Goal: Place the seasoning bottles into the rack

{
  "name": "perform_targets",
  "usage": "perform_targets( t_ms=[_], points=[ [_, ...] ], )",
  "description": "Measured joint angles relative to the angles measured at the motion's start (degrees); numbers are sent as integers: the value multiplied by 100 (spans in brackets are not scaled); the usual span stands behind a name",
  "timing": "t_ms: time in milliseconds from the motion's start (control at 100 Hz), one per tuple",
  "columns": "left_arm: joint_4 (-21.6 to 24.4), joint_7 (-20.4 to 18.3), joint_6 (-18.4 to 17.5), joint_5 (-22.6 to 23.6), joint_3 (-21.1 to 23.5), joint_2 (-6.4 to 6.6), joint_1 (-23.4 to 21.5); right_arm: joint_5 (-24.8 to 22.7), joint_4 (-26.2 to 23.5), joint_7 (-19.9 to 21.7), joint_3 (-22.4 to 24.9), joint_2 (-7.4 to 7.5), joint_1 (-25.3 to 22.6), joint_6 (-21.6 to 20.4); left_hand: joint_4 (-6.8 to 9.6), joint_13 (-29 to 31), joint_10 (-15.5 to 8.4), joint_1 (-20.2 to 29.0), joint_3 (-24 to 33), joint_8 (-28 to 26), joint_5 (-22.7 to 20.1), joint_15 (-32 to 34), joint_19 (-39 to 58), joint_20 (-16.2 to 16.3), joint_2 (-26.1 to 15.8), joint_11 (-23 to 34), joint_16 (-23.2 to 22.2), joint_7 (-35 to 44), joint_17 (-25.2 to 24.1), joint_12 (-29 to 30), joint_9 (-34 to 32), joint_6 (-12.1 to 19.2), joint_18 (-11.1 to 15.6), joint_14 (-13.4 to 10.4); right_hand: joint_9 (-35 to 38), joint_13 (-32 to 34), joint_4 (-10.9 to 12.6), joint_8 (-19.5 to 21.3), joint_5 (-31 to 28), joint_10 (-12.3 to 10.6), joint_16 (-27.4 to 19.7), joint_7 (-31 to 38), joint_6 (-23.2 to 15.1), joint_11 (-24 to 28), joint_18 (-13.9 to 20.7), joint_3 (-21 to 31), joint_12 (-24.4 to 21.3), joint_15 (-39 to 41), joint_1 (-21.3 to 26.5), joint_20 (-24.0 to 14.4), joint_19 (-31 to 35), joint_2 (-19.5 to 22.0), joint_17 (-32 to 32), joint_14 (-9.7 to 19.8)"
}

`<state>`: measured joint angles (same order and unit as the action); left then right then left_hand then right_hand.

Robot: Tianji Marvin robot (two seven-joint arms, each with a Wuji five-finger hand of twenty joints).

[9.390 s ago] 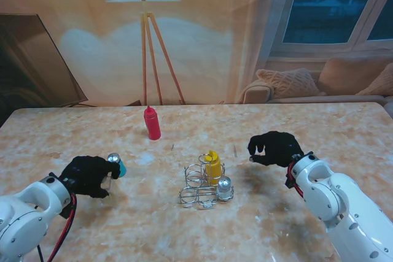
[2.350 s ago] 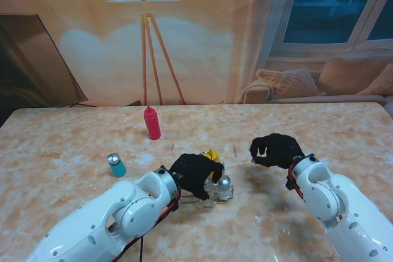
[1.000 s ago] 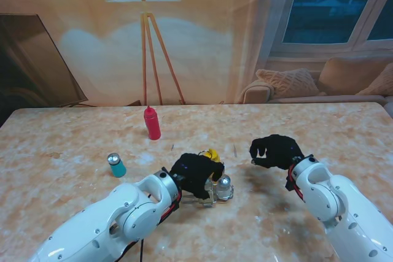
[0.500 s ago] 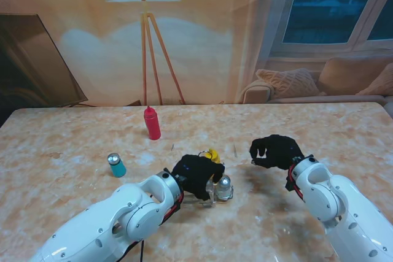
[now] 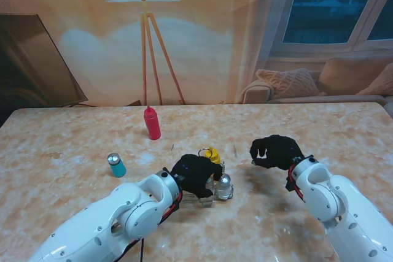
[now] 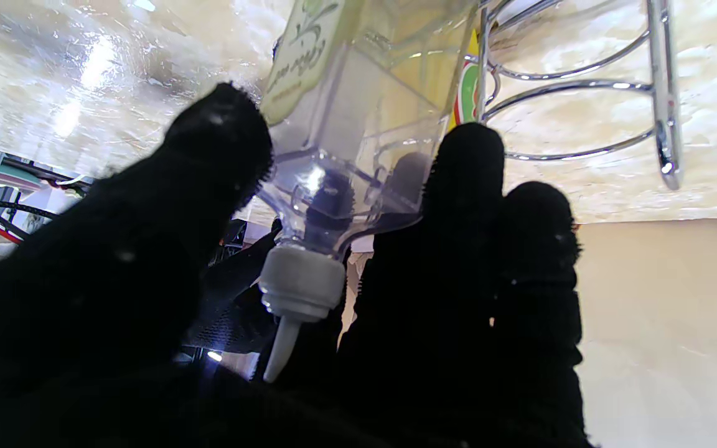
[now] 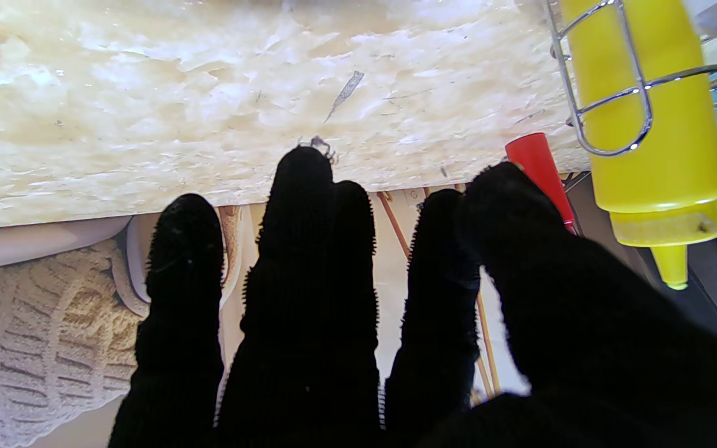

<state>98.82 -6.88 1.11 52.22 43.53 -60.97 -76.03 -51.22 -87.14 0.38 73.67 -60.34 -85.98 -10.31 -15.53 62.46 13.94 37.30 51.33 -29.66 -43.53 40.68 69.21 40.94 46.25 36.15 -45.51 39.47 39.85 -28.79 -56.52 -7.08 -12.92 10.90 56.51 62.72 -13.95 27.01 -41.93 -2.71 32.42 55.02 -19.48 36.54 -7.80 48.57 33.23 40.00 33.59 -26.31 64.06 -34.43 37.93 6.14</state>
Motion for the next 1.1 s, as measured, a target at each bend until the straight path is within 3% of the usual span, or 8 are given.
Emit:
perform_targets(
  t_ms=[60, 160, 400, 820, 1100],
  points=[
    [5, -33, -3, 0, 15, 2, -2, 0, 1, 3, 0, 0, 0, -1, 228, -19, -34, -182, 148, 0, -114, -95, -63, 0, -132, -97, 32, -206, -39, 66, -3, -50, 0, 4, 0, 0, 0, 0, 0, 0, 0, 0, 0, 0, 0, 0, 0, 0, 0, 0, 0, 0, 0, 0],
    [30, -50, -3, 7, 59, 4, -31, 0, 2, 8, 4, 0, 0, -2, 318, -58, -69, -301, 222, 0, -189, -142, -138, 0, -232, -183, 86, -372, -63, 105, -4, -85, -1, 20, 0, 0, 0, 0, 0, 0, 0, 0, -1, 0, 0, 0, 0, 0, 0, 0, 0, 0, 0, 0],
    [189, -163, -27, 48, 200, 27, -152, 0, 5, 10, 9, 1, 0, -6, 330, -225, -128, -374, 229, 69, -419, -344, -250, 0, -382, -385, 169, -624, -163, 235, 51, -162, -55, 68, 0, 0, 0, 0, 0, 0, 0, 0, -1, 0, 0, 0, 0, 0, 0, 0, 0, 0, 0, 0],
    [295, -168, -1, -8, 292, 24, -193, 13, 6, 14, 14, 1, -1, -6, 332, -453, -119, -374, 233, 61, -415, -590, -478, -57, -452, -555, 286, -714, -401, 296, 254, -215, -60, 101, 0, 0, 0, 0, 0, -1, 0, 0, -2, 0, 0, 0, 0, 0, 0, 0, 0, 0, 0, 0],
    [512, -181, -31, -12, 637, 15, -420, 25, 13, 12, 12, -1, 1, -6, 334, -531, -132, -373, 214, 48, -415, -590, -532, -70, -600, -528, 296, -714, -469, 295, 254, -215, -106, 115, 0, 0, 0, 0, 0, -1, 0, 0, -2, 0, 0, 0, 0, 0, 0, 0, 0, 0, 0, 0]
  ],
)
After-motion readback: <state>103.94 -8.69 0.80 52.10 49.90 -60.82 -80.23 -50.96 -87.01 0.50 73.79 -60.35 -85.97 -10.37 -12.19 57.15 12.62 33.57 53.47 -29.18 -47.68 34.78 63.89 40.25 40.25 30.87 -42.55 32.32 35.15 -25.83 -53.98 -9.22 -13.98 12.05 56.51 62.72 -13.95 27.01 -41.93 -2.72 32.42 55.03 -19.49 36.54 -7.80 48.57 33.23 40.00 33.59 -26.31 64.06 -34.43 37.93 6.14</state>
